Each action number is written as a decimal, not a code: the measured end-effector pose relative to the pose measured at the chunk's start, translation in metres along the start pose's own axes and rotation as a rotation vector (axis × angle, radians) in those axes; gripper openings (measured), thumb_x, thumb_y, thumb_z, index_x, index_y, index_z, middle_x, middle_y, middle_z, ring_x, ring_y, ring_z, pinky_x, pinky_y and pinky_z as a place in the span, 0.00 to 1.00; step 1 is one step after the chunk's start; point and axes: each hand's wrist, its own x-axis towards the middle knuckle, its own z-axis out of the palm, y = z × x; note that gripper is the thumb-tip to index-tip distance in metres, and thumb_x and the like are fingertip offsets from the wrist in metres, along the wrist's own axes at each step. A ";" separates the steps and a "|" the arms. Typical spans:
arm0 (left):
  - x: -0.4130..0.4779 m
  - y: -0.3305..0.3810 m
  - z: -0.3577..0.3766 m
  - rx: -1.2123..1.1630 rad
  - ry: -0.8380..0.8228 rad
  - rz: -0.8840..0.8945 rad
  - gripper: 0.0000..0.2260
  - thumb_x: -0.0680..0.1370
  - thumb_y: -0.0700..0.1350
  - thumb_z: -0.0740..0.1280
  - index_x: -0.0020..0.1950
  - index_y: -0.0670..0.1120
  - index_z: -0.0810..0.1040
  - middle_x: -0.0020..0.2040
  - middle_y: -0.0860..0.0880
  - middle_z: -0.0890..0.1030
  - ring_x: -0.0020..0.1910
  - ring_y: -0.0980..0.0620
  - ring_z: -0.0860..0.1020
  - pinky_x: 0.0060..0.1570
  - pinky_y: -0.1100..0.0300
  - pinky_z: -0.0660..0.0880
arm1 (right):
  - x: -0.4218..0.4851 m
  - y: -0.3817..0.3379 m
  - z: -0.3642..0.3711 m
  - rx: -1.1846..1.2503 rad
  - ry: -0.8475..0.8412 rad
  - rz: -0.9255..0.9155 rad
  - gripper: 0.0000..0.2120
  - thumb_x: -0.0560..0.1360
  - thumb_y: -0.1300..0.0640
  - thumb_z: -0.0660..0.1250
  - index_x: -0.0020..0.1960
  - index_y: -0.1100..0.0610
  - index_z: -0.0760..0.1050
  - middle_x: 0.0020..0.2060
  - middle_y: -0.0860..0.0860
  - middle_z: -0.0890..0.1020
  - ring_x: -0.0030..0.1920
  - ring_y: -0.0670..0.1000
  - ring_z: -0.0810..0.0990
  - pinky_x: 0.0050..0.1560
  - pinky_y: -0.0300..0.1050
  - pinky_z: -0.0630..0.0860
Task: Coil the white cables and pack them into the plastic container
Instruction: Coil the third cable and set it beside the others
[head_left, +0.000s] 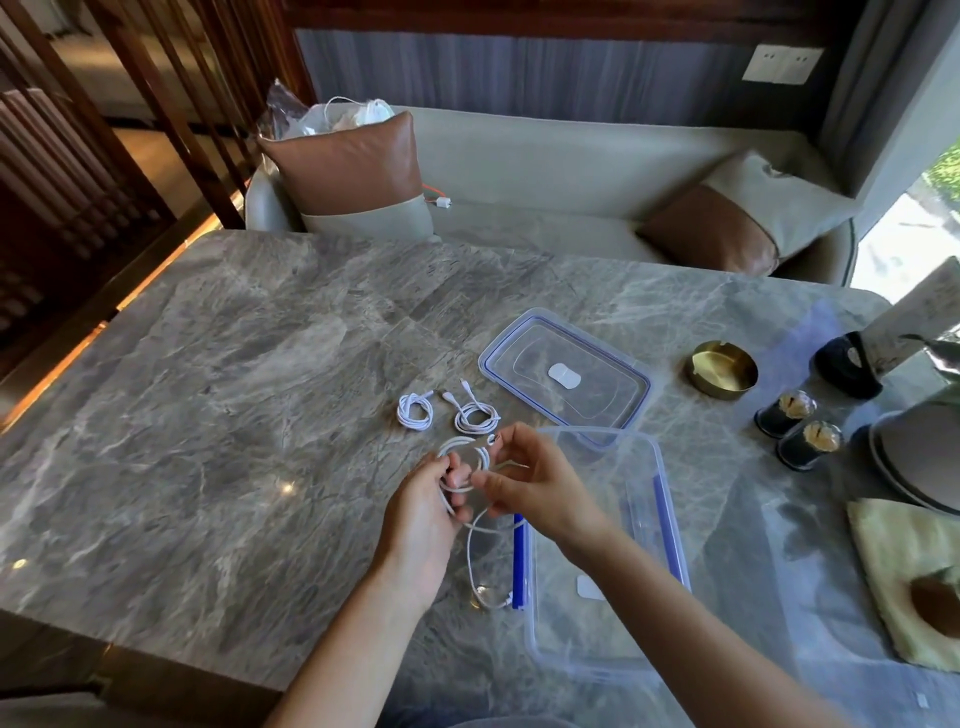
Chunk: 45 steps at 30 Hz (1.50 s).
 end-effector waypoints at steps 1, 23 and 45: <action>0.001 0.001 0.000 -0.015 0.003 -0.019 0.11 0.78 0.42 0.53 0.36 0.49 0.67 0.25 0.55 0.67 0.29 0.57 0.61 0.32 0.61 0.58 | 0.000 0.002 0.001 -0.002 0.012 0.001 0.10 0.72 0.70 0.67 0.44 0.60 0.68 0.37 0.55 0.74 0.32 0.50 0.74 0.29 0.35 0.76; 0.010 -0.010 -0.018 0.348 0.067 0.345 0.14 0.81 0.46 0.56 0.35 0.49 0.70 0.31 0.57 0.72 0.33 0.63 0.71 0.39 0.72 0.68 | -0.011 0.019 0.011 0.032 0.145 0.010 0.12 0.80 0.61 0.57 0.51 0.53 0.80 0.37 0.55 0.78 0.36 0.47 0.77 0.38 0.37 0.77; 0.005 0.022 -0.032 1.471 -0.163 0.967 0.12 0.72 0.59 0.64 0.50 0.55 0.76 0.47 0.62 0.77 0.52 0.57 0.75 0.60 0.65 0.58 | 0.000 -0.018 -0.034 -0.359 -0.359 -0.015 0.12 0.73 0.68 0.68 0.57 0.64 0.76 0.29 0.43 0.79 0.28 0.42 0.76 0.31 0.36 0.78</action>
